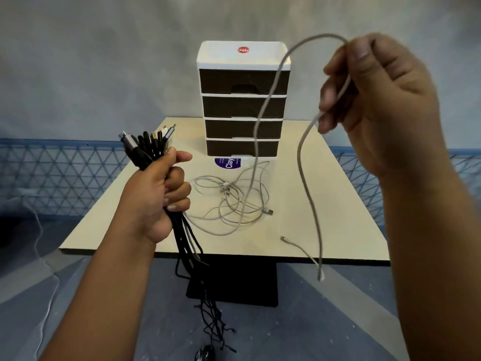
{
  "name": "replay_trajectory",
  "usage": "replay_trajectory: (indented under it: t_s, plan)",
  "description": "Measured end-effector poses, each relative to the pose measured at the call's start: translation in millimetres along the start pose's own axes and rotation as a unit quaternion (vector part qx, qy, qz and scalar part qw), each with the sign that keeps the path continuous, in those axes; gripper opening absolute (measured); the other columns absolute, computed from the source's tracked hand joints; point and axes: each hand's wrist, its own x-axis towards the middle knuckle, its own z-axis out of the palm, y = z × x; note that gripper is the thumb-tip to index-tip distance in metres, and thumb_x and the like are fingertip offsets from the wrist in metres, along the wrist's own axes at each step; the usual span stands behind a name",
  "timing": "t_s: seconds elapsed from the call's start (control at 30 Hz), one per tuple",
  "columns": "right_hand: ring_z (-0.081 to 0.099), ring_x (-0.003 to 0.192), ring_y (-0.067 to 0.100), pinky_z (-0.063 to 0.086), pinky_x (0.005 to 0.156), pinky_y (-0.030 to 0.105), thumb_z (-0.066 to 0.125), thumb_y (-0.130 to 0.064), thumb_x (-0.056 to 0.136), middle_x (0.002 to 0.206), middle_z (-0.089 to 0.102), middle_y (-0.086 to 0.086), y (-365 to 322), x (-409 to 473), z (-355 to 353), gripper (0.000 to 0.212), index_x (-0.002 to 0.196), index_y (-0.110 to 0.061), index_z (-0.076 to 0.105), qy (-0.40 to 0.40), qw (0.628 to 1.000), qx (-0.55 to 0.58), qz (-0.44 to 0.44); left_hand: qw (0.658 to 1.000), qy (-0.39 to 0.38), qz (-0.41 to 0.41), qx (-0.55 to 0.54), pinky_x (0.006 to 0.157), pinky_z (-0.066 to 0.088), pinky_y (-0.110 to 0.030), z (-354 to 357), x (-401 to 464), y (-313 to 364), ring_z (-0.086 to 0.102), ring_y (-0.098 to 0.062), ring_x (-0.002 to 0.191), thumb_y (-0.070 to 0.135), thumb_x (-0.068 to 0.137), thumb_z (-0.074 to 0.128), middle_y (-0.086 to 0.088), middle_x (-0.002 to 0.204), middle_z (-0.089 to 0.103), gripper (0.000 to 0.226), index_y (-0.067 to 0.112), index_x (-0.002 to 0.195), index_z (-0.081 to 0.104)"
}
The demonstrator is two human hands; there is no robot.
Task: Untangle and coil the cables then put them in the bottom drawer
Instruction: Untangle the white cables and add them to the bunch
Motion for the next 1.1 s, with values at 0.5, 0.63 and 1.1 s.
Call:
replay_trajectory:
  t_s: [0.5, 0.63, 1.1]
  plan:
    - [0.068, 0.071, 0.033, 0.052, 0.059, 0.032, 0.049, -0.020, 0.102, 0.087, 0.072, 0.013, 106.2, -131.0, 30.0, 0.021, 0.096, -0.002, 0.058, -0.346, 0.821, -0.081, 0.446, 0.990, -0.134, -0.023, -0.023, 0.034, 0.016, -0.016, 41.4, -18.3, 19.1, 0.017, -0.004, 0.033, 0.035, 0.100, 0.040, 0.009, 0.042, 0.022, 0.042, 0.022, 0.061, 0.032]
    - [0.073, 0.085, 0.028, 0.058, 0.076, 0.038, 0.055, -0.024, 0.098, 0.100, 0.071, 0.016, 139.1, -164.8, 41.3, 0.022, 0.105, -0.005, 0.063, -0.357, 0.772, -0.190, 0.490, 0.989, -0.147, -0.020, -0.023, 0.034, 0.015, -0.016, 51.3, -16.2, 25.3, 0.016, -0.005, 0.034, 0.034, 0.101, 0.038, 0.009, 0.042, 0.022, 0.042, 0.022, 0.061, 0.031]
    - [0.061, 0.114, 0.010, 0.048, 0.103, 0.033, 0.054, -0.053, 0.092, 0.122, 0.065, -0.013, 91.1, -129.4, 57.2, 0.037, 0.119, -0.030, 0.062, -0.116, 0.943, 0.052, 0.307, 0.981, -0.192, -0.019, -0.034, 0.035, 0.014, -0.015, 74.9, -15.4, 21.6, 0.014, -0.005, 0.033, 0.038, 0.101, 0.041, 0.008, 0.041, 0.021, 0.046, 0.022, 0.059, 0.029]
